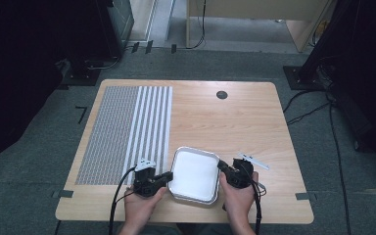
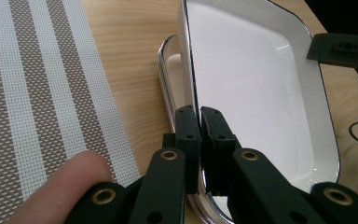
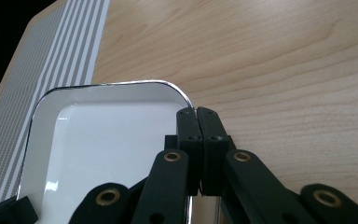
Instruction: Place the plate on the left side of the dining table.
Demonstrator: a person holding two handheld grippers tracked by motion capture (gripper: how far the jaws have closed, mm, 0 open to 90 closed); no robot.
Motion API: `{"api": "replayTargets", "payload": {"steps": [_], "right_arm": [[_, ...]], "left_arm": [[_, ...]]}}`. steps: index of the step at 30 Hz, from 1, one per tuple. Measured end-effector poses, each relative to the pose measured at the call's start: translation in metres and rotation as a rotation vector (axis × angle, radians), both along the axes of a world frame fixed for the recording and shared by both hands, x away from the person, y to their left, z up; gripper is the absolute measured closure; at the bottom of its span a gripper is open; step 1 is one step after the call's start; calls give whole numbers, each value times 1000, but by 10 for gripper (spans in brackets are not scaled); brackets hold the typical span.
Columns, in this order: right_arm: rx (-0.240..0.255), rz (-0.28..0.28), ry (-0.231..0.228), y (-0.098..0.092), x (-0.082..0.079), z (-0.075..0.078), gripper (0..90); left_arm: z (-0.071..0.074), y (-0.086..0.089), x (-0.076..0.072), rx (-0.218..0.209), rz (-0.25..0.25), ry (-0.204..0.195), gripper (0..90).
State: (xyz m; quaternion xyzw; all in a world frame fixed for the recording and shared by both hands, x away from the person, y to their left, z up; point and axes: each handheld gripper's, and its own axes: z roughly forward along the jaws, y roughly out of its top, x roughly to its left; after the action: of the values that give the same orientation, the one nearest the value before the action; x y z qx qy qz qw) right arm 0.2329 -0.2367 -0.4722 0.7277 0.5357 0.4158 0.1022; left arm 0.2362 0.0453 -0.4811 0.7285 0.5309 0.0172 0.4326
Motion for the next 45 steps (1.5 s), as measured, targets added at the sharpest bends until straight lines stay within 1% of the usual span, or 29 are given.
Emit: {"api": "replayTargets", "payload": {"steps": [2, 4, 5, 9, 12, 13, 14, 15, 16, 17, 20, 21, 24, 25, 26, 28, 29, 30, 31, 33, 34, 35, 37, 40, 43, 44, 45], "right_arm": [[-1, 5, -8, 2, 1, 6, 900], [-2, 7, -11, 3, 2, 7, 900], [-4, 14, -16, 6, 4, 12, 900], [-12, 24, -20, 11, 8, 18, 900], [-19, 38, -26, 18, 15, 23, 900], [-17, 45, -27, 23, 19, 26, 900], [-17, 45, -27, 23, 19, 26, 900], [-18, 50, -27, 27, 23, 27, 900], [-18, 50, -27, 27, 23, 27, 900], [-15, 56, -28, 33, 27, 28, 900], [-11, 61, -29, 38, 31, 29, 900], [-9, 69, -32, 44, 35, 31, 900], [-4, 75, -32, 50, 39, 32, 900], [-4, 83, -36, 56, 44, 34, 900], [-4, 83, -36, 56, 44, 34, 900], [-6, 90, -40, 62, 49, 36, 900], [-3, 100, -40, 70, 55, 39, 900], [-3, 100, -40, 70, 55, 39, 900], [-5, 105, -43, 73, 57, 40, 900], [-5, 114, -48, 81, 63, 44, 900], [-9, 126, -53, 89, 69, 46, 900], [-9, 126, -53, 89, 69, 46, 900], [-5, 132, -53, 95, 73, 48, 900], [6, 142, -50, 106, 82, 48, 900], [20, 149, -43, 115, 91, 48, 900], [29, 153, -37, 120, 97, 49, 900], [28, 156, -37, 122, 99, 49, 900]], "left_arm": [[1, 2, 1, -6, 4, -1, 876], [3, 4, 2, -13, 9, -1, 877], [4, 6, 2, -18, 14, -2, 878], [8, 14, 5, -28, 28, -7, 879], [12, 21, 8, -40, 42, -8, 879], [13, 23, 9, -43, 47, -9, 878], [13, 25, 9, -42, 49, -9, 878], [16, 30, 11, -40, 58, -12, 878], [16, 30, 11, -40, 58, -12, 878], [17, 33, 13, -37, 60, -15, 878], [20, 41, 16, -38, 74, -19, 878], [21, 45, 17, -36, 81, -22, 879], [24, 54, 21, -36, 94, -26, 880], [25, 56, 22, -36, 96, -26, 879], [26, 59, 23, -37, 101, -26, 879], [28, 66, 26, -38, 111, -27, 880], [29, 73, 29, -40, 120, -30, 880], [29, 73, 29, -40, 120, -30, 880], [30, 77, 31, -41, 124, -28, 880], [32, 84, 35, -39, 136, -29, 882], [32, 88, 37, -39, 141, -29, 884], [32, 91, 38, -41, 143, -27, 884], [33, 100, 43, -47, 155, -22, 885], [35, 109, 49, -33, 159, -23, 885], [38, 117, 55, -28, 171, -27, 885], [38, 120, 56, -28, 179, -29, 885], [39, 124, 60, -28, 187, -28, 885]]}}
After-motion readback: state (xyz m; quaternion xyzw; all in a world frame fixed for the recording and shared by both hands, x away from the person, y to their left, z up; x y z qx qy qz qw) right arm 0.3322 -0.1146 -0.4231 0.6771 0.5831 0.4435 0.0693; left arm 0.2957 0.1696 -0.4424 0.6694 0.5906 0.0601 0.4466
